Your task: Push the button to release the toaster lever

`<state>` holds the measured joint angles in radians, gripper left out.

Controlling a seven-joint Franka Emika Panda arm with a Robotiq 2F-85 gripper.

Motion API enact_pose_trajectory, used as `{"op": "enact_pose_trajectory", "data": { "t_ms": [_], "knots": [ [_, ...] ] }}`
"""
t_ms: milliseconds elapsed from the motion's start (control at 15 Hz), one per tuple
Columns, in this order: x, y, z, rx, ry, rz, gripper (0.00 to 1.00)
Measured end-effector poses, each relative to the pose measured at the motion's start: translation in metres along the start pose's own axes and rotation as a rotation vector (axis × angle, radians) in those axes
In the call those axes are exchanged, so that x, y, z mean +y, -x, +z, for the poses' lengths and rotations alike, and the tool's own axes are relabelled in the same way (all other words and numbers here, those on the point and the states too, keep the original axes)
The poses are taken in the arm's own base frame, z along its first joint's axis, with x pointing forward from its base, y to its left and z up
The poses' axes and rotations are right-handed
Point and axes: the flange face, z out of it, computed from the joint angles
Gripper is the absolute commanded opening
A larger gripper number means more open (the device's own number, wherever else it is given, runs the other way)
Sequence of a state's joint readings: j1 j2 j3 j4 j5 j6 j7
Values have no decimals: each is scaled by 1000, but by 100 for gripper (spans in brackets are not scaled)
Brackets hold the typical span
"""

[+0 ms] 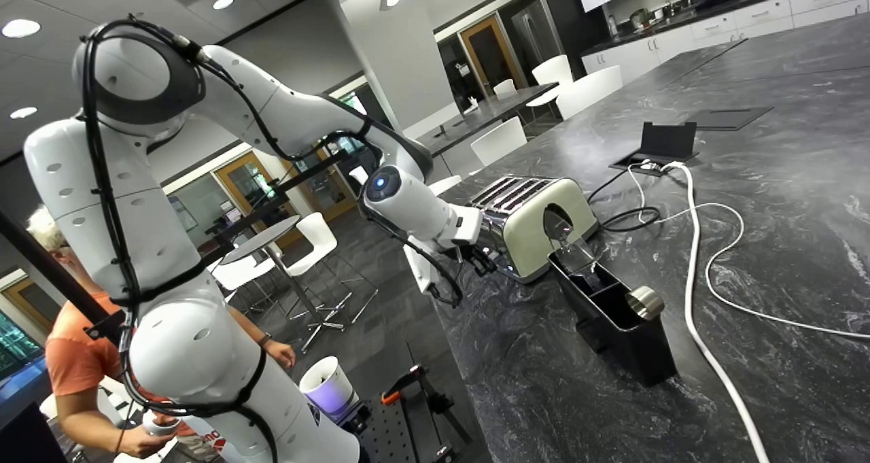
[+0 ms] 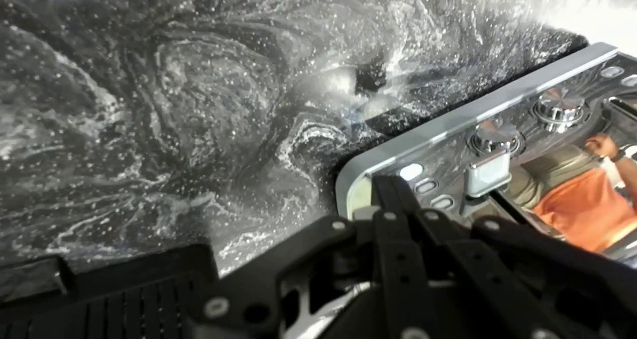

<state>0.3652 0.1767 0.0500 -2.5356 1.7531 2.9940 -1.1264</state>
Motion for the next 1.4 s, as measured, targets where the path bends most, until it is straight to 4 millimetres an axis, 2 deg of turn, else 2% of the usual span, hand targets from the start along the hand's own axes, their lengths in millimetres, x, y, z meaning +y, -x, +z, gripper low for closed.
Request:
{"op": "enact_pose_trajectory", "data": {
  "t_ms": [133, 667, 1400],
  "knots": [
    [8, 6, 10, -31, -43, -6, 1],
    [10, 9, 15, -44, -38, -1, 0],
    [11, 7, 46, -66, -164, 161, 0]
  ]
}}
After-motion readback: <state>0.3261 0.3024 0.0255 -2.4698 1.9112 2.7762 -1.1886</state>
